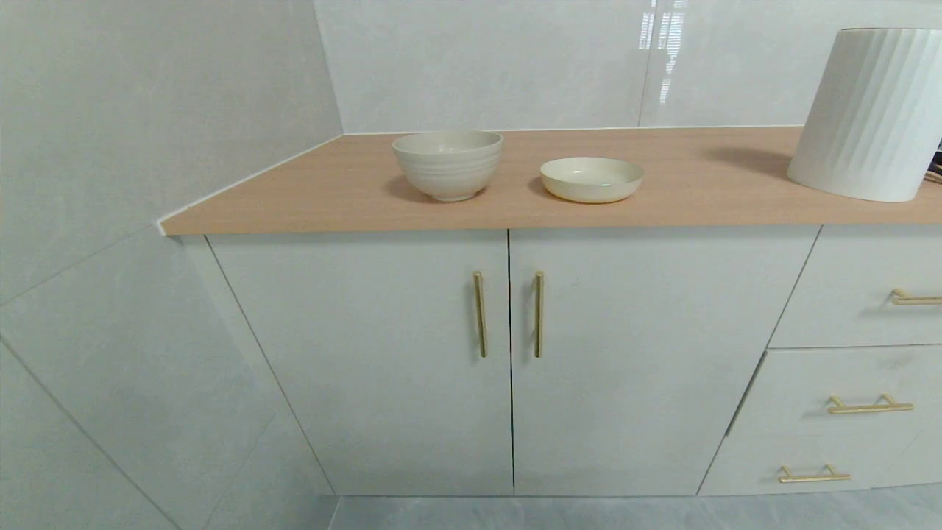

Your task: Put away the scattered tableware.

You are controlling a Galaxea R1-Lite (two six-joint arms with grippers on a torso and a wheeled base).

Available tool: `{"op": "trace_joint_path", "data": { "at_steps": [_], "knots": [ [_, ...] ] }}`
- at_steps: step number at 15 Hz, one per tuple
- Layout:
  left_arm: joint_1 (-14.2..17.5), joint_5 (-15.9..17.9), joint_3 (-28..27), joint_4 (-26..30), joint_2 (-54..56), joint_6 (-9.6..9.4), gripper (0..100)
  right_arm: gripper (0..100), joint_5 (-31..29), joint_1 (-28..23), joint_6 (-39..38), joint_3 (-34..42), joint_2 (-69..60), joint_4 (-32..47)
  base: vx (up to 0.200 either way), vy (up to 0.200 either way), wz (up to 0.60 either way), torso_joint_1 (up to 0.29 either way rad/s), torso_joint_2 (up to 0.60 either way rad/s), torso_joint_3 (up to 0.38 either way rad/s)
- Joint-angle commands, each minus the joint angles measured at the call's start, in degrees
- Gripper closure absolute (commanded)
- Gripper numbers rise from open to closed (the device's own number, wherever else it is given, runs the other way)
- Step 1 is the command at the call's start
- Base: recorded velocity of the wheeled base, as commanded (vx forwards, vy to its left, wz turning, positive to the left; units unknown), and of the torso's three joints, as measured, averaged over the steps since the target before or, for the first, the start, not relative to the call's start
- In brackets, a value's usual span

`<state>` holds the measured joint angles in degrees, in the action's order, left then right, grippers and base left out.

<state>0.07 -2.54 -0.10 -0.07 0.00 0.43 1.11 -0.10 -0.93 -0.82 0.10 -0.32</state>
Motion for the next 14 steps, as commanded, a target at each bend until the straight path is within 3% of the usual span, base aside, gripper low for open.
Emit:
{"op": "trace_joint_path", "data": {
  "at_steps": [1,3,5,6,9,14],
  "knots": [
    [0.0,0.0,0.0,0.0,-0.1,0.01,0,0,6.1,0.6,-2.4,-8.9,2.8,-0.6,0.000,0.000,0.00,0.000,0.00,0.000],
    [0.0,0.0,0.0,0.0,0.0,0.01,0,0,17.9,1.2,-2.9,-15.5,13.9,3.0,0.000,0.000,0.00,0.000,0.00,0.000],
    [0.0,0.0,0.0,0.0,0.0,0.01,0,0,24.9,1.4,-2.2,-19.9,28.2,3.0,0.000,0.000,0.00,0.000,0.00,0.000],
    [0.0,0.0,0.0,0.0,-0.1,0.01,0,0,26.3,1.8,-1.4,-21.2,32.0,3.0,0.000,0.000,0.00,0.000,0.00,0.000],
    [0.0,0.0,0.0,0.0,0.0,0.01,0,0,26.2,15.0,-0.3,-33.5,57.6,1.0,0.000,0.000,0.00,0.000,0.00,0.000],
    [0.0,0.0,0.0,0.0,-0.1,0.01,0,0,26.6,27.1,-9.2,-47.5,83.7,-9.5,0.000,0.000,0.00,0.000,0.00,0.000]
  ]
}}
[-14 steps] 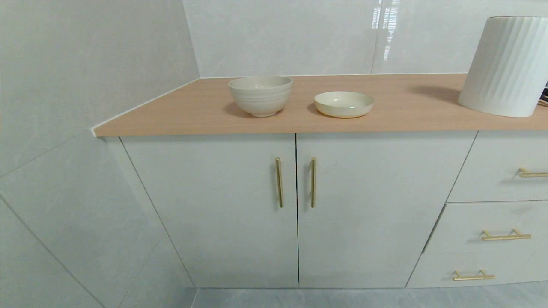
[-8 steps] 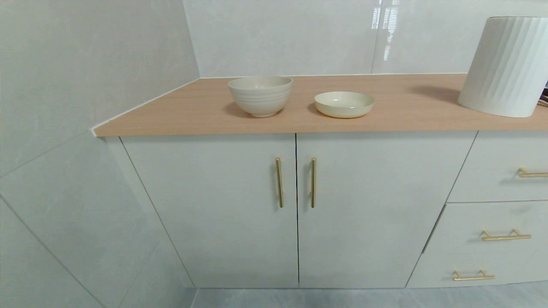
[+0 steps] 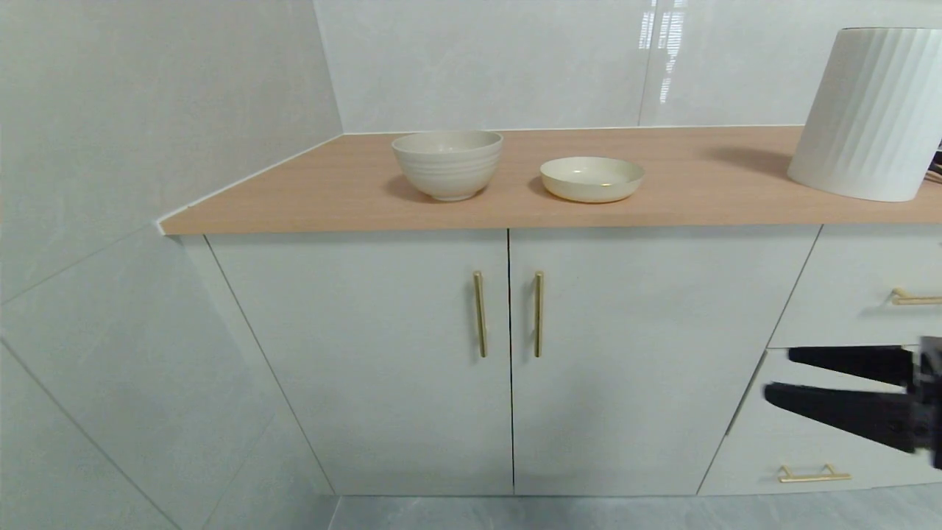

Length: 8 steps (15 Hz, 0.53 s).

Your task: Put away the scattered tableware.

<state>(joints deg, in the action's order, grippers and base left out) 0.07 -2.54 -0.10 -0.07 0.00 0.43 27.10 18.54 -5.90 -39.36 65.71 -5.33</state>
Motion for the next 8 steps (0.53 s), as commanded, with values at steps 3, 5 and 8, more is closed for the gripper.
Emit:
{"op": "trace_joint_path", "data": {
  "at_steps": [3,5,8],
  "knots": [
    [0.0,0.0,0.0,0.0,0.0,0.01,0,0,0.5,10.6,-4.9,-13.0,27.7,-13.0,0.000,0.000,0.00,0.000,0.00,0.000],
    [0.0,0.0,0.0,0.0,-0.1,0.01,0,0,0.5,11.3,-5.2,-15.7,32.8,-16.6,0.000,0.000,0.00,0.000,0.00,0.000],
    [0.0,0.0,0.0,0.0,-0.1,0.01,0,0,-0.7,13.5,-5.6,-17.5,38.0,-19.9,0.000,0.000,0.00,0.000,0.00,0.000]
  ]
}}
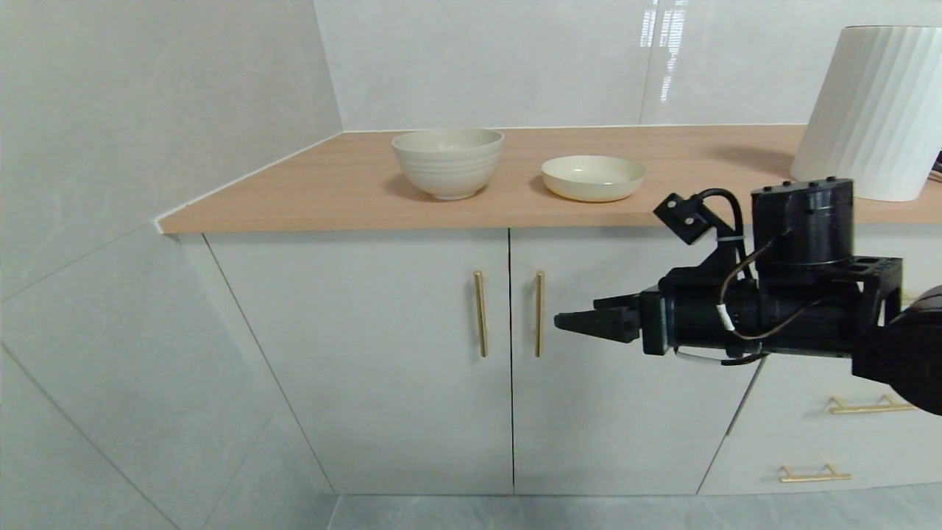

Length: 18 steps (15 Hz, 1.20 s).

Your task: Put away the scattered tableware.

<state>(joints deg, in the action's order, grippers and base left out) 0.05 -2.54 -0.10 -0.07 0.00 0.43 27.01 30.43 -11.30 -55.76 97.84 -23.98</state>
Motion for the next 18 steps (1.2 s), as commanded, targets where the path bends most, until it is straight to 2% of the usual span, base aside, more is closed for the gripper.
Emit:
{"op": "trace_joint_path", "data": {
  "at_steps": [1,2,5,10,13,18],
  "knots": [
    [0.0,0.0,0.0,0.0,-0.1,0.01,0,0,-1.3,1.7,-1.4,-1.0,7.5,-3.3,0.000,0.000,0.00,0.000,0.00,0.000],
    [0.0,0.0,0.0,0.0,0.0,0.01,0,0,-1.4,1.7,-1.8,-1.0,7.9,-3.8,0.000,0.000,0.00,0.000,0.00,0.000],
    [0.0,0.0,0.0,0.0,-0.1,0.01,0,0,-6.7,2.1,-7.2,-1.8,14.4,-16.5,0.000,0.000,0.00,0.000,0.00,0.000],
    [0.0,0.0,0.0,0.0,-0.1,0.01,0,0,-9.8,2.7,-8.3,-5.2,18.3,-17.5,0.000,0.000,0.00,0.000,0.00,0.000],
    [0.0,0.0,0.0,0.0,0.0,0.01,0,0,-14.9,4.4,-10.8,-8.1,21.9,-17.7,0.000,0.000,0.00,0.000,0.00,0.000],
    [0.0,0.0,0.0,0.0,0.0,0.01,0,0,-15.2,4.6,-11.6,-8.0,22.7,-20.9,0.000,0.000,0.00,0.000,0.00,0.000]
  ]
}}
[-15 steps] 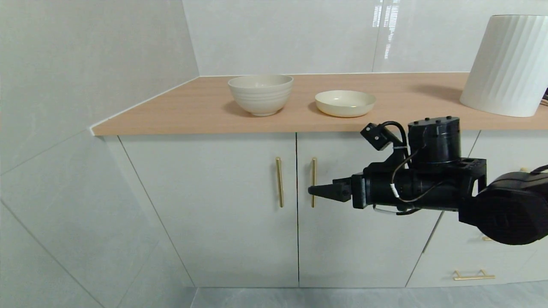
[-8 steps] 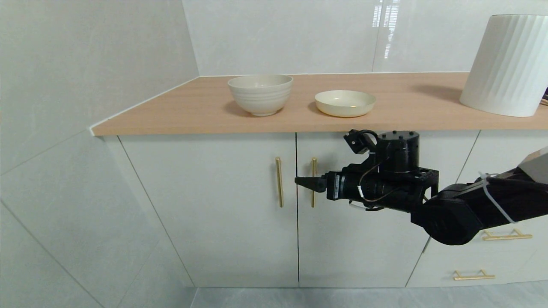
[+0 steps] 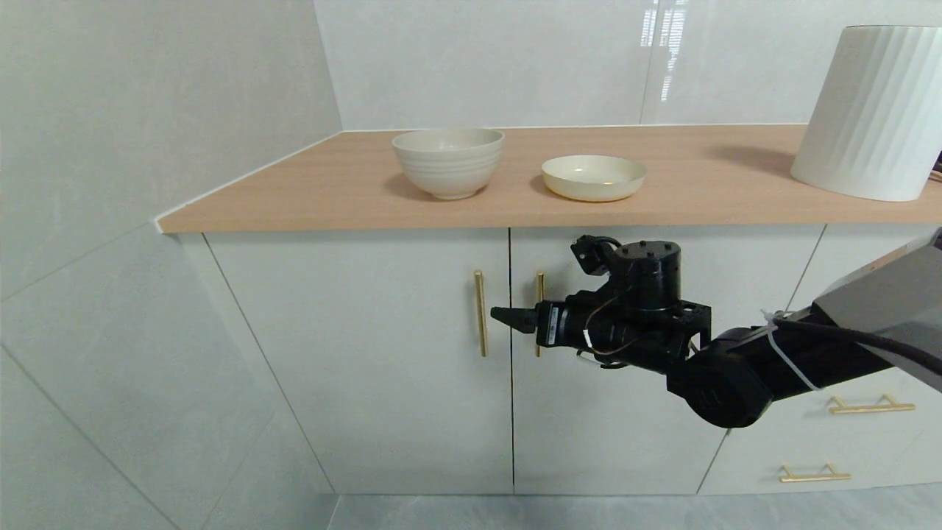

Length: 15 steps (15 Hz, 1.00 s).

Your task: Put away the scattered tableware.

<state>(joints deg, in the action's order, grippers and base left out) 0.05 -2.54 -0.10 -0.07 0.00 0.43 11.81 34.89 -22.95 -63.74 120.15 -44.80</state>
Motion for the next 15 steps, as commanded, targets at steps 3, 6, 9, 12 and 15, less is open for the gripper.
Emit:
{"op": "trace_joint_path", "data": {
  "at_steps": [3,6,9,12,15],
  "knots": [
    [0.0,0.0,0.0,0.0,-0.1,0.01,0,0,0.1,0.2,-0.5,0.3,0.6,-0.6,0.000,0.000,0.00,0.000,0.00,0.000],
    [0.0,0.0,0.0,0.0,0.0,0.01,0,0,0.1,0.9,-0.8,0.6,1.0,-2.2,0.000,0.000,0.00,0.000,0.00,0.000],
    [0.0,0.0,0.0,0.0,-0.1,0.01,0,0,0.7,1.2,-1.4,2.7,0.8,-5.7,0.000,0.000,0.00,0.000,0.00,0.000],
    [0.0,0.0,0.0,0.0,-0.1,0.01,0,0,2.7,1.3,-1.3,4.4,-0.1,-5.8,0.000,0.000,0.00,0.000,0.00,0.000],
    [0.0,0.0,0.0,0.0,0.0,0.01,0,0,5.5,1.8,-1.4,7.1,-1.0,-7.8,0.000,0.000,0.00,0.000,0.00,0.000]
  ]
}}
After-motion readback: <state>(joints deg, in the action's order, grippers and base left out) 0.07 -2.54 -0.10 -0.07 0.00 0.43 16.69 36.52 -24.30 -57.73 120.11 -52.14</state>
